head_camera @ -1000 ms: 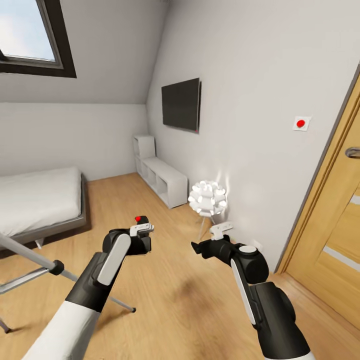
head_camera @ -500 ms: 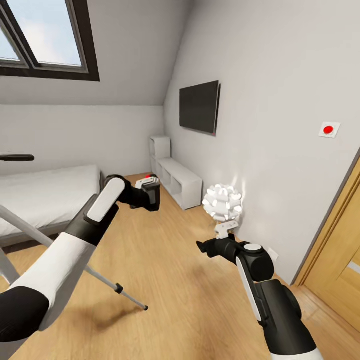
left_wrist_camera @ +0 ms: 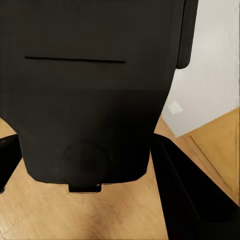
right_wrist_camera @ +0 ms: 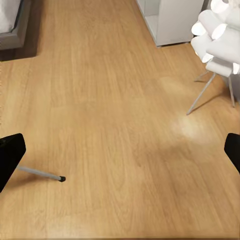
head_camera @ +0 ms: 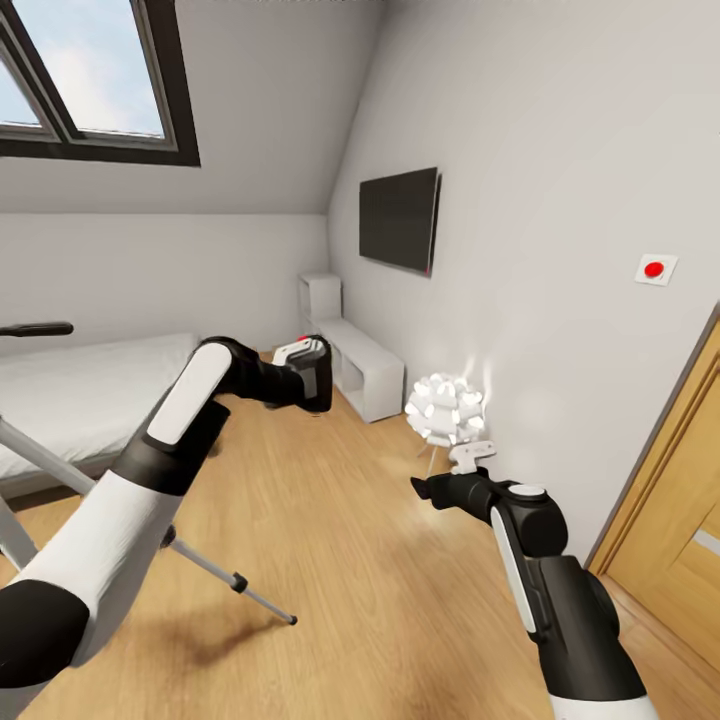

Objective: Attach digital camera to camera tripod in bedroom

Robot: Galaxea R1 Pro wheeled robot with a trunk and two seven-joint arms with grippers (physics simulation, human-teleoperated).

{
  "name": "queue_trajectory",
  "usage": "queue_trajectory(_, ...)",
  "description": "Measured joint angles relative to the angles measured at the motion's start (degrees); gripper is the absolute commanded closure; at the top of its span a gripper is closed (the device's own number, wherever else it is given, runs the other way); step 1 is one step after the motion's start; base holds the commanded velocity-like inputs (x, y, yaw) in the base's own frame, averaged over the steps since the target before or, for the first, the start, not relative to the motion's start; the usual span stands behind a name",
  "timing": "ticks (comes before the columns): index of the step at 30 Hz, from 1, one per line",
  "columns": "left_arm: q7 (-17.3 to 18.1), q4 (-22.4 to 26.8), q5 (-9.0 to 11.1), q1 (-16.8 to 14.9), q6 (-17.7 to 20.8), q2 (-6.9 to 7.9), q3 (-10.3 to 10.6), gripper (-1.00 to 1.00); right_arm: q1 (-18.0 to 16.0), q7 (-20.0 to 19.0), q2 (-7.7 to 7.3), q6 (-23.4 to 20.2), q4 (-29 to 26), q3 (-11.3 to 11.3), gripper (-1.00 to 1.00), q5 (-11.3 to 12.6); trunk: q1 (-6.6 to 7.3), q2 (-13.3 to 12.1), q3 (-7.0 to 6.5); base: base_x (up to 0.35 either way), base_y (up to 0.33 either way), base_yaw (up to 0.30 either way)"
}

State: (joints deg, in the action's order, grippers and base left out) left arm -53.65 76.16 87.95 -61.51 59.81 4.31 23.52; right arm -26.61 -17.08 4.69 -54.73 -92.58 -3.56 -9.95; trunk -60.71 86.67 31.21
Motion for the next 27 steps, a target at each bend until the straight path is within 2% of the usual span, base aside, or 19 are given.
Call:
queue_trajectory(2,-0.9,-0.7,3.7,-2.3,0.1,1.28,0.5,1.00,-0.3,-0.6,0.11,-0.9,0.0,0.2,-1.00,0.1,0.44,-0.8,-0.36,0.000,0.000,0.141)
queue_trajectory(3,-0.9,-0.7,3.9,-2.3,0.1,1.30,0.5,1.00,-0.3,-0.6,0.11,-0.9,0.0,0.2,-1.00,0.1,0.66,-1.2,-0.53,0.000,0.000,0.158)
queue_trajectory(4,-1.2,-1.1,5.8,-3.5,0.1,2.09,0.8,1.00,-0.6,-1.2,0.18,-1.4,0.0,0.2,-1.00,0.2,0.88,-1.6,-0.72,0.000,0.000,0.185)
queue_trajectory(6,-1.6,-2.1,10.6,-6.4,0.1,4.04,2.0,1.00,-0.9,-3.0,0.31,-2.3,0.0,0.3,-1.00,0.3,1.32,-2.4,-1.08,0.000,0.000,0.216)
queue_trajectory(8,-1.8,-3.3,15.8,-9.8,0.1,6.31,4.1,1.00,-1.3,-5.0,0.40,-3.2,0.0,0.3,-1.00,0.3,1.76,-3.2,-1.44,0.000,0.000,0.253)
queue_trajectory(9,-1.8,-6.4,23.7,-14.9,0.1,9.62,9.0,1.00,-1.8,-7.0,0.47,-4.1,0.0,0.4,-1.00,0.3,1.97,-3.6,-1.62,0.000,0.000,0.273)
queue_trajectory(12,-1.5,-9.5,31.0,-21.2,0.1,12.33,15.9,1.00,-2.1,-8.0,0.51,-4.6,0.0,0.3,-1.00,0.3,2.64,-4.8,-2.16,0.000,0.000,0.281)
queue_trajectory(15,-0.8,-12.1,36.6,-26.5,0.2,13.98,23.4,1.00,-2.2,-8.6,0.53,-4.7,0.0,0.2,-1.00,0.1,3.30,-6.0,-2.70,0.000,0.000,0.289)
queue_trajectory(16,1.6,-15.8,40.6,-31.8,0.2,15.01,31.8,1.00,-2.2,-9.0,0.46,-4.7,0.0,-0.3,-1.00,-0.1,3.52,-6.4,-2.88,0.000,0.000,0.292)
queue_trajectory(17,1.7,-16.0,40.9,-32.2,0.2,15.04,32.2,1.00,-2.2,-9.1,0.46,-4.7,0.0,-0.3,-1.00,-0.1,3.73,-6.8,-3.05,0.000,0.000,0.293)
queue_trajectory(19,3.4,-17.7,42.0,-34.5,0.2,15.27,35.4,1.00,-2.3,-9.2,0.48,-4.7,0.1,-1.3,-1.00,-0.1,4.18,-7.6,-3.41,0.000,0.000,0.294)
queue_trajectory(22,5.9,-19.5,43.0,-37.9,0.2,15.54,38.8,1.00,-2.7,-9.2,0.56,-4.9,0.1,-3.4,-1.00,-0.1,4.84,-8.8,-3.95,0.000,0.000,0.294)
queue_trajectory(27,8.3,-20.7,43.8,-41.1,0.2,15.78,41.6,1.00,-5.2,-9.3,0.72,-5.1,0.1,-6.2,-1.00,0.0,5.93,-10.8,-4.85,0.000,0.000,0.295)
